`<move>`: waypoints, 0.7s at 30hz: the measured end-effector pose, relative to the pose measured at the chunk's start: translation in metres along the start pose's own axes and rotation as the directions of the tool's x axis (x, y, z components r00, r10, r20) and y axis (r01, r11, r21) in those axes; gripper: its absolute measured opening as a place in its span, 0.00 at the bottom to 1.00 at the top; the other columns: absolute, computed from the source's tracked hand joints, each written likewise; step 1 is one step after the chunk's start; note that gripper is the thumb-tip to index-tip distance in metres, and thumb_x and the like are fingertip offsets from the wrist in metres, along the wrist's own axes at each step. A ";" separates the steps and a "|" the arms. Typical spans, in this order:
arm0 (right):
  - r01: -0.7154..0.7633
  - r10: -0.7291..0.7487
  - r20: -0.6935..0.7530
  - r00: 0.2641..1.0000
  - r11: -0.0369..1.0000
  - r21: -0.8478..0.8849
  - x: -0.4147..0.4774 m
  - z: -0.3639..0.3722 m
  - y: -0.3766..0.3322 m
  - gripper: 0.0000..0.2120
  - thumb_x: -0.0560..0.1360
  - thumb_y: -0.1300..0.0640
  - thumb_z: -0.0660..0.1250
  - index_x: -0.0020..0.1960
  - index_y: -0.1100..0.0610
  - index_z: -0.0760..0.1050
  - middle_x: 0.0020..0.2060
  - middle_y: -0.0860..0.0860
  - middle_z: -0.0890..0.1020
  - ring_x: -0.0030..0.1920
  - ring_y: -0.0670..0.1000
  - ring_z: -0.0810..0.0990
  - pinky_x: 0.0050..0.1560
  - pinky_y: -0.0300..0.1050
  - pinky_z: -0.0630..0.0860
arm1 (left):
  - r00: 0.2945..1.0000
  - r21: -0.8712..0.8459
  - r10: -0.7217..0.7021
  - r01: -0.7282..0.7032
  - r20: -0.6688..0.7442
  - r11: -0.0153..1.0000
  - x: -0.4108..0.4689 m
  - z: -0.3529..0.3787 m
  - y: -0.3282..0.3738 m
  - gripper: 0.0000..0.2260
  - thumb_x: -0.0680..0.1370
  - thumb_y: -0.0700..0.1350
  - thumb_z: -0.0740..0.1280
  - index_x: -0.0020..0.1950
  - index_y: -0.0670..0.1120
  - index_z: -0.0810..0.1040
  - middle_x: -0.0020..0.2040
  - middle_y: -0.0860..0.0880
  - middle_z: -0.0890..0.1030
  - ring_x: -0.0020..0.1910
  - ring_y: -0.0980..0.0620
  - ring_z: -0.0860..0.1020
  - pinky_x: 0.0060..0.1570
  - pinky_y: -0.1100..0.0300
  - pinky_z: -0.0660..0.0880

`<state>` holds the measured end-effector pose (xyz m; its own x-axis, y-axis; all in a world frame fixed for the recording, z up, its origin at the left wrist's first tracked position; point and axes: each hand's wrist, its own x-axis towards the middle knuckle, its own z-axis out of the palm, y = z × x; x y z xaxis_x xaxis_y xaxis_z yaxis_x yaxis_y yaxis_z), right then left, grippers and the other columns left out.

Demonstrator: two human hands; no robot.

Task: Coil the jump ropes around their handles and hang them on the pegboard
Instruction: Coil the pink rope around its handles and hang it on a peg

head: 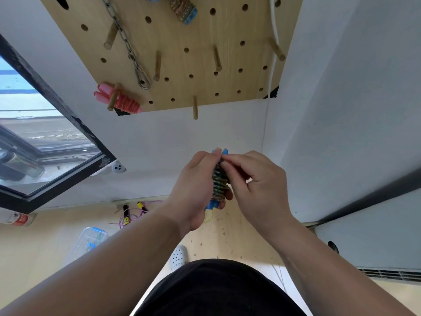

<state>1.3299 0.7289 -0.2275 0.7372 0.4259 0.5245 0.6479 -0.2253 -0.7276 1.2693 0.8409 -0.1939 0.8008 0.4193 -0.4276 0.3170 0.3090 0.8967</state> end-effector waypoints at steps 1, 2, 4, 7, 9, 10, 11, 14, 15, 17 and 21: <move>0.005 -0.005 0.007 1.000 1.000 -0.001 0.000 -0.001 0.002 0.08 0.79 0.61 0.69 0.55 0.54 0.85 0.40 0.46 0.83 0.43 0.43 0.78 0.44 0.31 0.71 | 1.000 0.011 0.011 -0.012 0.011 1.000 0.001 -0.001 -0.001 0.13 0.84 0.53 0.62 0.52 0.43 0.74 0.40 0.43 0.80 0.32 0.45 0.77 0.33 0.51 0.70; -0.007 0.006 0.018 1.000 1.000 0.016 0.000 -0.002 0.004 0.10 0.80 0.61 0.67 0.57 0.53 0.85 0.41 0.46 0.82 0.44 0.42 0.78 0.45 0.29 0.70 | 0.999 0.027 0.022 -0.023 0.026 0.999 0.001 -0.001 -0.001 0.12 0.84 0.53 0.61 0.53 0.43 0.73 0.41 0.42 0.79 0.33 0.44 0.77 0.32 0.51 0.70; -0.037 0.035 0.044 0.998 0.998 0.054 0.002 -0.005 0.007 0.11 0.81 0.60 0.65 0.59 0.53 0.84 0.41 0.45 0.81 0.45 0.41 0.78 0.47 0.28 0.70 | 0.997 0.060 0.038 -0.042 0.070 0.997 0.001 -0.002 -0.003 0.10 0.85 0.52 0.60 0.55 0.45 0.72 0.43 0.42 0.79 0.34 0.44 0.77 0.31 0.52 0.70; -0.060 0.057 0.064 0.996 0.997 0.049 0.007 -0.008 0.010 0.08 0.80 0.60 0.66 0.55 0.54 0.84 0.41 0.41 0.80 0.46 0.39 0.78 0.47 0.27 0.70 | 0.991 0.090 0.041 -0.053 0.130 0.995 0.000 -0.004 -0.005 0.08 0.85 0.49 0.59 0.60 0.46 0.72 0.47 0.40 0.78 0.36 0.43 0.77 0.33 0.52 0.72; -0.045 0.043 0.093 0.995 0.999 0.024 0.011 -0.009 0.011 0.06 0.80 0.60 0.66 0.51 0.54 0.83 0.40 0.38 0.78 0.45 0.38 0.77 0.45 0.27 0.69 | 0.988 0.080 0.048 -0.061 0.150 0.995 0.000 -0.005 -0.006 0.08 0.85 0.47 0.59 0.62 0.46 0.72 0.47 0.40 0.78 0.36 0.43 0.77 0.32 0.52 0.71; -0.041 0.037 0.122 0.992 0.999 0.031 0.012 -0.010 0.012 0.06 0.80 0.59 0.66 0.51 0.54 0.82 0.40 0.38 0.77 0.44 0.39 0.78 0.44 0.28 0.69 | 0.986 0.061 0.058 -0.069 0.154 0.996 0.000 -0.006 -0.006 0.09 0.85 0.47 0.58 0.62 0.45 0.72 0.47 0.40 0.77 0.35 0.43 0.77 0.32 0.52 0.71; -0.041 0.031 0.159 0.987 0.998 0.057 0.013 -0.011 0.013 0.06 0.80 0.59 0.67 0.51 0.54 0.82 0.40 0.40 0.78 0.44 0.41 0.78 0.44 0.29 0.70 | 0.986 0.044 0.070 -0.077 0.154 0.996 0.000 -0.006 -0.007 0.09 0.85 0.48 0.59 0.61 0.45 0.73 0.46 0.40 0.77 0.35 0.43 0.76 0.32 0.52 0.71; -0.036 0.000 0.259 0.966 0.991 0.132 0.017 -0.018 0.016 0.09 0.78 0.62 0.69 0.56 0.54 0.84 0.39 0.44 0.80 0.42 0.45 0.80 0.44 0.30 0.71 | 0.983 0.039 0.095 -0.102 0.157 0.994 0.003 -0.011 -0.007 0.10 0.86 0.50 0.59 0.60 0.45 0.73 0.45 0.40 0.78 0.35 0.42 0.76 0.32 0.52 0.71; -0.019 -0.018 0.281 0.960 0.991 0.130 0.019 -0.021 0.017 0.10 0.78 0.62 0.70 0.58 0.54 0.84 0.38 0.44 0.80 0.42 0.45 0.79 0.44 0.29 0.70 | 0.981 0.055 0.100 -0.110 0.164 0.992 0.004 -0.012 -0.008 0.11 0.86 0.51 0.58 0.59 0.45 0.73 0.45 0.40 0.78 0.35 0.42 0.76 0.32 0.52 0.71; 0.038 -0.071 0.318 0.945 0.993 0.108 0.024 -0.025 0.018 0.09 0.77 0.61 0.71 0.56 0.55 0.85 0.37 0.42 0.79 0.41 0.42 0.78 0.44 0.29 0.69 | 0.979 0.078 0.100 -0.115 0.176 0.990 0.003 -0.014 -0.010 0.11 0.86 0.51 0.58 0.59 0.45 0.73 0.44 0.41 0.78 0.36 0.41 0.76 0.32 0.52 0.70; 0.108 -0.114 0.379 0.918 0.993 0.036 0.027 -0.030 0.018 0.03 0.78 0.59 0.69 0.48 0.55 0.81 0.36 0.38 0.75 0.40 0.38 0.75 0.41 0.28 0.67 | 0.970 0.101 0.106 -0.131 0.220 0.986 0.003 -0.017 -0.011 0.11 0.84 0.54 0.61 0.59 0.47 0.74 0.44 0.41 0.79 0.36 0.41 0.76 0.32 0.52 0.70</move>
<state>1.3667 0.7098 -0.2133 0.5306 0.7490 0.3968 0.7165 -0.1461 -0.6821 1.2600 0.8535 -0.2069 0.9219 0.2517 -0.2945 0.2593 0.1640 0.9518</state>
